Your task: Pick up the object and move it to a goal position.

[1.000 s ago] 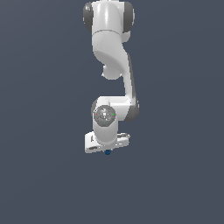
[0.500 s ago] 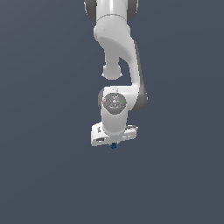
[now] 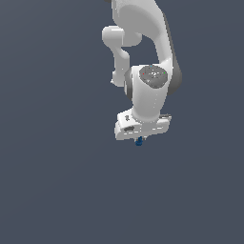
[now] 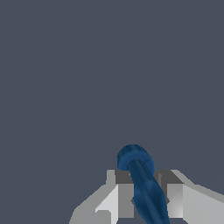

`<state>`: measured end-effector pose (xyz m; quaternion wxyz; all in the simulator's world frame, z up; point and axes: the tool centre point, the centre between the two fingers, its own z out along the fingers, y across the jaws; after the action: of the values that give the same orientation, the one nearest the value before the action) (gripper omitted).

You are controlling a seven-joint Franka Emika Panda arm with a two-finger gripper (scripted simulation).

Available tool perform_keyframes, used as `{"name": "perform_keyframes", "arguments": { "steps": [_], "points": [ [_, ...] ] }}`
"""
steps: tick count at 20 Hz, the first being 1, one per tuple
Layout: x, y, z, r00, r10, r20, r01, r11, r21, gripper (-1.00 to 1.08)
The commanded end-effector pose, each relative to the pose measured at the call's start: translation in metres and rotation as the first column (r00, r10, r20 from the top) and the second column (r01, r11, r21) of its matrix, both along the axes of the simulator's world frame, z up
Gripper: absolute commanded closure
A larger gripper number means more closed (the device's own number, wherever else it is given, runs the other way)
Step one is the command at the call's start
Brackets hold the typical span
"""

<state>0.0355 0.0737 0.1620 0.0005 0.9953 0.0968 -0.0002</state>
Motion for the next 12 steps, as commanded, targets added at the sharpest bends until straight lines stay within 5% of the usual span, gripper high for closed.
{"name": "perform_keyframes", "arguments": {
  "steps": [1, 12],
  "points": [
    [-0.012, 0.018, 0.023, 1.000, 0.000, 0.000, 0.000, 1.000, -0.001, 1.08],
    [-0.051, 0.088, 0.107, 1.000, 0.000, 0.000, 0.000, 1.000, -0.001, 1.08]
  ]
}}
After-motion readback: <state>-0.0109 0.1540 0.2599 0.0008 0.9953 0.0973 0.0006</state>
